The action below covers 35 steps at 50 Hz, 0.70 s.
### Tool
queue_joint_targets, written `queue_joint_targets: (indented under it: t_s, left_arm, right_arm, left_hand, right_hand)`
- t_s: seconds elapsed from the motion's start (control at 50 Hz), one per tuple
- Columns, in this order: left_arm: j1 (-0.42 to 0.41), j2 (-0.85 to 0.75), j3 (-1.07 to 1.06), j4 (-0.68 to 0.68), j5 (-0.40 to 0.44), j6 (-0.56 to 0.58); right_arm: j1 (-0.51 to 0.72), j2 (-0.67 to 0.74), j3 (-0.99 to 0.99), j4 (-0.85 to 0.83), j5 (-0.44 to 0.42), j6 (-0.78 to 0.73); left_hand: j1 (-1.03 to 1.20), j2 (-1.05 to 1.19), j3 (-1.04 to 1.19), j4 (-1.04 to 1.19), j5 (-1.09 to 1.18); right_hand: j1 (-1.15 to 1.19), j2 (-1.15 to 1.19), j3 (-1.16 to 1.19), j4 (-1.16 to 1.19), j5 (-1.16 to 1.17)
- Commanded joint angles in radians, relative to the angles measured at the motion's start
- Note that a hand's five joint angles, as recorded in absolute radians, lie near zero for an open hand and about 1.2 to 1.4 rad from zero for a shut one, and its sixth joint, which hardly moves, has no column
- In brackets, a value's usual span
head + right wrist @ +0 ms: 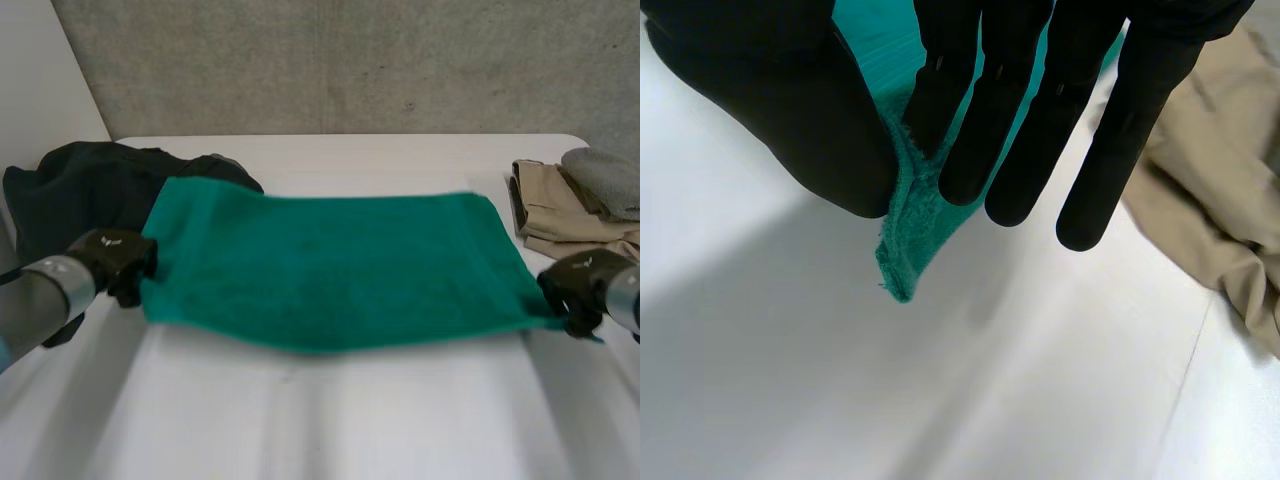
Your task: Fold the laundry.
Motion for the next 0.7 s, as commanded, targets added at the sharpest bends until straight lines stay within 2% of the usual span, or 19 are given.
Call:
queue_joint_targets:
  t_s: [0.02,0.08,0.14,0.24,0.32,0.4,0.5,0.62,0.7]
  left_arm:
    - [0.063,0.104,-0.121,-0.188,0.046,0.101]
    - [0.089,0.112,-0.168,-0.257,0.063,0.163]
    - [0.109,0.101,-0.186,-0.28,0.077,0.215]
    - [0.114,0.054,-0.128,-0.226,0.1,0.227]
    - [0.083,-0.029,-0.019,-0.18,0.099,0.16]
    - [0.037,-0.124,0.125,-0.165,0.062,0.052]
    - [-0.03,-0.259,0.338,-0.171,-0.044,-0.041]
    - [-0.079,-0.411,0.588,-0.175,-0.162,-0.109]
    - [-0.098,-0.479,0.702,-0.208,-0.178,-0.133]
  right_arm:
    - [-0.087,-0.166,0.151,0.234,-0.032,-0.334]
    - [-0.128,-0.216,0.191,0.297,-0.035,-0.44]
    - [-0.131,-0.234,0.186,0.267,-0.066,-0.461]
    - [-0.082,-0.144,0.124,0.071,-0.1,-0.336]
    - [-0.035,-0.044,0.029,-0.106,-0.078,-0.21]
    - [0.002,0.065,-0.077,-0.247,-0.051,-0.124]
    - [0.065,0.204,-0.223,-0.377,-0.04,-0.072]
    - [0.113,0.42,-0.462,-0.402,0.011,-0.073]
    - [0.137,0.537,-0.594,-0.359,0.067,-0.087]
  left_hand:
    - [0.243,0.2,0.21,0.201,0.226]
    - [0.243,0.2,0.21,0.201,0.226]
    - [0.243,0.2,0.21,0.201,0.226]
    - [0.243,0.2,0.21,0.201,0.226]
    - [0.243,0.2,0.21,0.201,0.226]
    - [0.243,0.2,0.21,0.201,0.226]
    - [0.243,0.2,0.21,0.201,0.226]
    - [0.243,0.2,0.21,0.201,0.226]
    - [0.243,0.2,0.21,0.201,0.226]
  right_hand:
    - [0.261,0.214,0.21,0.202,0.235]
    - [0.261,0.214,0.21,0.202,0.235]
    - [0.261,0.214,0.21,0.202,0.235]
    - [0.261,0.214,0.21,0.202,0.235]
    - [0.261,0.214,0.21,0.202,0.235]
    - [0.261,0.214,0.21,0.202,0.235]
    - [0.261,0.214,0.21,0.202,0.235]
    - [0.261,0.214,0.21,0.202,0.235]
    - [0.261,0.214,0.21,0.202,0.235]
